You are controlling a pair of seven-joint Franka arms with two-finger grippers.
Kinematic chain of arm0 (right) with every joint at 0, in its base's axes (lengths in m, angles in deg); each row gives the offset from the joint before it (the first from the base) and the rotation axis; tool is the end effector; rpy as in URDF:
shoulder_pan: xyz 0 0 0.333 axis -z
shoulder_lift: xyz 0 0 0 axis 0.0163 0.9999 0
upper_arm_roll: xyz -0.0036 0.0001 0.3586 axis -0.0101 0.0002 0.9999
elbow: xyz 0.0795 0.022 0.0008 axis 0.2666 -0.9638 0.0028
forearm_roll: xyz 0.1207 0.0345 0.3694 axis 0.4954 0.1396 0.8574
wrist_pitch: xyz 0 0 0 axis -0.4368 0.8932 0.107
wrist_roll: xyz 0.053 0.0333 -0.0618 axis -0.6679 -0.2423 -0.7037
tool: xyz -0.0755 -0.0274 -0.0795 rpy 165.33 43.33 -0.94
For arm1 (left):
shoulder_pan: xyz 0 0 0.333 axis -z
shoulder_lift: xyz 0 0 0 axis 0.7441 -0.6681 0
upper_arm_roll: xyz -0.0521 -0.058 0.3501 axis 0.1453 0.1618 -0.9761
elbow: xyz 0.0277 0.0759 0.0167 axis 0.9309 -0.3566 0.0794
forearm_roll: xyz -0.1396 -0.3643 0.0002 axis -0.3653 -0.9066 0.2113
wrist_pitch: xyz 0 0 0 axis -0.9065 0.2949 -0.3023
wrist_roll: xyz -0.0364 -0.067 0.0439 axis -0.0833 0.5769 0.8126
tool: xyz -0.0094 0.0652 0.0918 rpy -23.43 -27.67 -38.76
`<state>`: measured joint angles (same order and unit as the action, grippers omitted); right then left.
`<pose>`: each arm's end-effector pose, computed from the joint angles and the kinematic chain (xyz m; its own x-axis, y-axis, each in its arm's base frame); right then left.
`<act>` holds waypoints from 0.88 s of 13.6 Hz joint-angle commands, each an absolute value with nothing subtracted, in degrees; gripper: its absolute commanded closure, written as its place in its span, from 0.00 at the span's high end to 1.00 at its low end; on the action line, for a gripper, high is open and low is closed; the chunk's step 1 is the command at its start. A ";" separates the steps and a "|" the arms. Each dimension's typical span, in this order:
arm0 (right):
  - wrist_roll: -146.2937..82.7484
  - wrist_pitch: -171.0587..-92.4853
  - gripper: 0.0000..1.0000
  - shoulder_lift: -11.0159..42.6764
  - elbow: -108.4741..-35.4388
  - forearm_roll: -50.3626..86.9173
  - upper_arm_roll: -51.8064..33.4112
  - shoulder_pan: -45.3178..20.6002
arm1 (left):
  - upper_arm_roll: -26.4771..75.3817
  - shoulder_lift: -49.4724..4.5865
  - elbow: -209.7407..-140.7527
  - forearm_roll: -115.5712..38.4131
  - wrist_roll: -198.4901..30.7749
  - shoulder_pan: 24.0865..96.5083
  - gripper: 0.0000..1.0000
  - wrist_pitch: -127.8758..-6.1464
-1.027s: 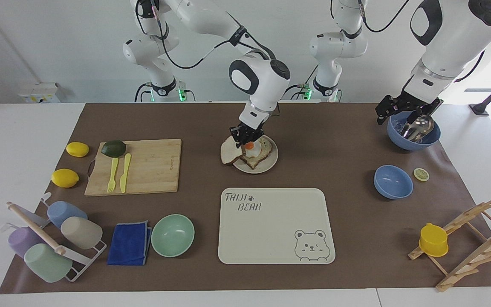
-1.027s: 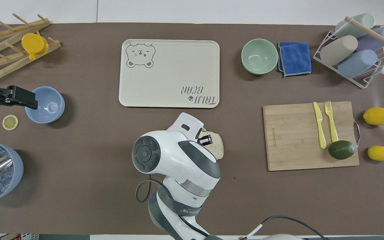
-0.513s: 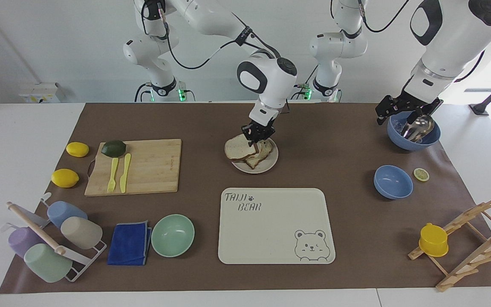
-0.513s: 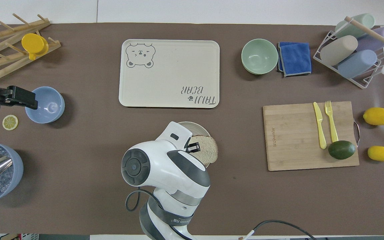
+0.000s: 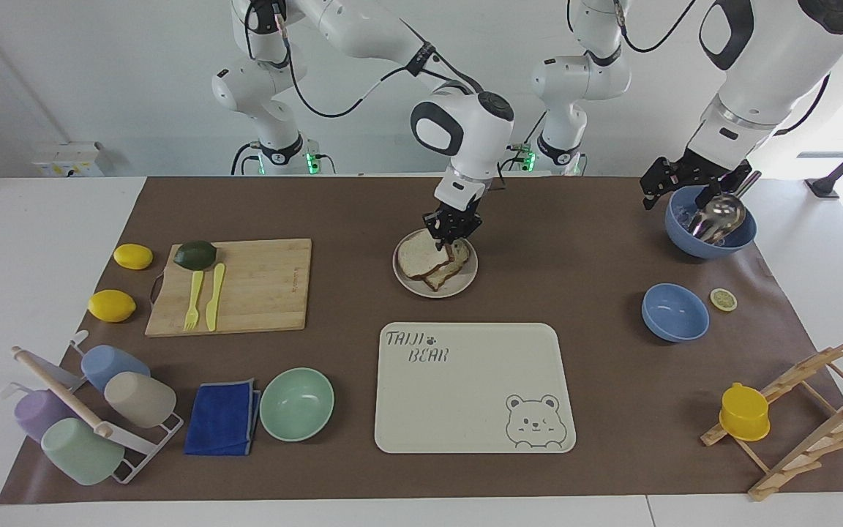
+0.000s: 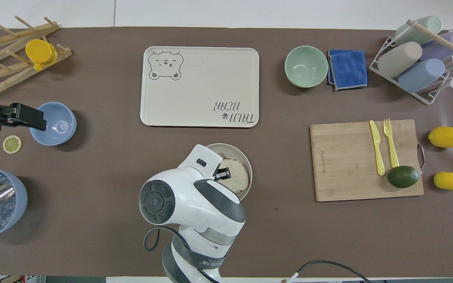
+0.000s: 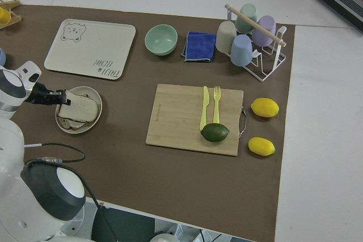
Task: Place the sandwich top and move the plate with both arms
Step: 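Withdraw the right gripper while the left gripper reaches the plate rim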
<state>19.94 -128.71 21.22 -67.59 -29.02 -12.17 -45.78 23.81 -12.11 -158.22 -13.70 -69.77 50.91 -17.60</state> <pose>0.4463 0.4779 0.4033 0.9700 0.2308 0.0767 0.2071 -0.9491 0.2373 0.5433 -0.0504 0.6460 0.9965 -0.0672 -0.0496 -0.0671 -0.9977 0.0044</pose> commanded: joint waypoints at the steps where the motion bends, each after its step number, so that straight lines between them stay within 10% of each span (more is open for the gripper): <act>1: 20.87 -130.45 1.00 20.88 -67.96 -27.69 -11.74 -45.32 | 23.53 -10.71 -158.95 -12.74 -69.65 51.24 1.00 -16.69; 12: 9.21 -117.55 1.00 4.81 -67.87 -16.63 -12.00 -21.97 | 23.89 -6.23 -180.36 -19.49 -83.43 63.26 1.00 -35.73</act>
<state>12.99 -120.17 7.93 -66.87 -19.46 -12.71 -27.19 24.47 -8.48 -172.43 -17.93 -78.84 58.43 -28.74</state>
